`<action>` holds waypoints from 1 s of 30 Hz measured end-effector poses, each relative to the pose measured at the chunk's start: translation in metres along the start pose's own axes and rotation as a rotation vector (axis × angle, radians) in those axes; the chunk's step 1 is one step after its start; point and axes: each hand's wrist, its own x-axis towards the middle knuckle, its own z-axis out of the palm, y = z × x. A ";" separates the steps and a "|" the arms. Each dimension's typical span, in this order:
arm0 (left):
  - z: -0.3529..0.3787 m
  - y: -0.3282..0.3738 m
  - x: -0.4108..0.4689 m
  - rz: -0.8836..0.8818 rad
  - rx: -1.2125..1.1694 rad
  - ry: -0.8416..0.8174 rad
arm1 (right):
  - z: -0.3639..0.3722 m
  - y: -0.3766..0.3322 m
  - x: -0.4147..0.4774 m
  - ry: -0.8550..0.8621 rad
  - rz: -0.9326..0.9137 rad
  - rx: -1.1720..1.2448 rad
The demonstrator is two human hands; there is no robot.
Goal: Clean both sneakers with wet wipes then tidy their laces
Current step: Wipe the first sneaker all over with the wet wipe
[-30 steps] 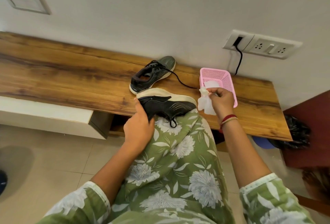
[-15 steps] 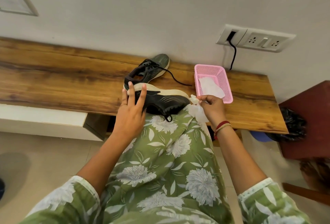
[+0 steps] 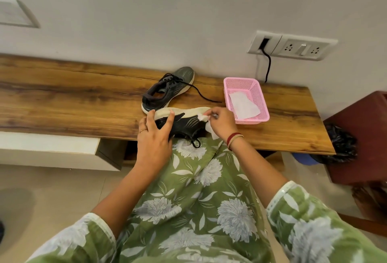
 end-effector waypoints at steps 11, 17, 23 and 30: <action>0.004 0.000 -0.010 0.042 -0.013 0.046 | 0.011 0.006 0.019 0.005 0.045 -0.158; 0.001 -0.002 -0.012 0.101 -0.012 0.116 | 0.028 -0.009 0.010 0.078 -0.001 -0.240; 0.005 -0.001 -0.016 0.123 -0.006 0.138 | 0.048 -0.029 -0.008 0.054 -0.059 -0.358; 0.009 -0.003 -0.016 0.051 -0.049 0.068 | 0.049 -0.037 -0.025 -0.011 -0.057 -0.030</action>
